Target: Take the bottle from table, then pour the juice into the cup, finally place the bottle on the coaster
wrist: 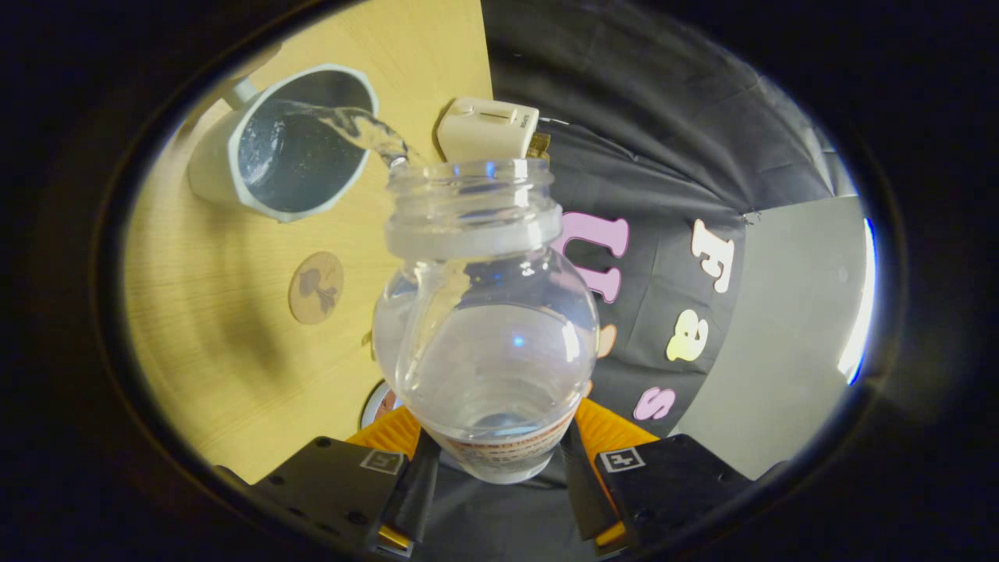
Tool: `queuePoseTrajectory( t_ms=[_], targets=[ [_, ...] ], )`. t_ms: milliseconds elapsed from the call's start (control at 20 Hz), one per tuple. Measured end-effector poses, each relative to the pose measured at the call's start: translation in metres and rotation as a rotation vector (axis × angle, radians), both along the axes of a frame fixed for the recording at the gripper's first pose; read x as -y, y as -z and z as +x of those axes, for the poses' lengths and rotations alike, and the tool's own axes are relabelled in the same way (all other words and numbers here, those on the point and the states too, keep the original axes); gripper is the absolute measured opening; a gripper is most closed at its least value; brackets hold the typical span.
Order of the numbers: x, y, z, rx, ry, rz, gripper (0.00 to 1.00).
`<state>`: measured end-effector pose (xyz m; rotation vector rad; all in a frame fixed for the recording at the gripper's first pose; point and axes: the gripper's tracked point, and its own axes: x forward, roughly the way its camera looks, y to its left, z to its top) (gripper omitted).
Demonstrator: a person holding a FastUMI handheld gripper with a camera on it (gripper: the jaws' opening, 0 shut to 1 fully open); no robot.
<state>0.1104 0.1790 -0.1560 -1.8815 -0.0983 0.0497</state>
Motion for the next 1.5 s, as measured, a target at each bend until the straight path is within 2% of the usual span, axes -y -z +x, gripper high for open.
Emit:
queuePoseTrajectory(
  t_ms=[700,950,1500],
  targets=[
    [-0.004,-0.015,0.000,0.060,-0.035,-0.054,0.76],
    [-0.013,-0.019,-0.001,0.081,-0.072,-0.096,0.76],
    [-0.013,-0.017,0.004,0.074,-0.070,-0.108,0.76]
  ],
)
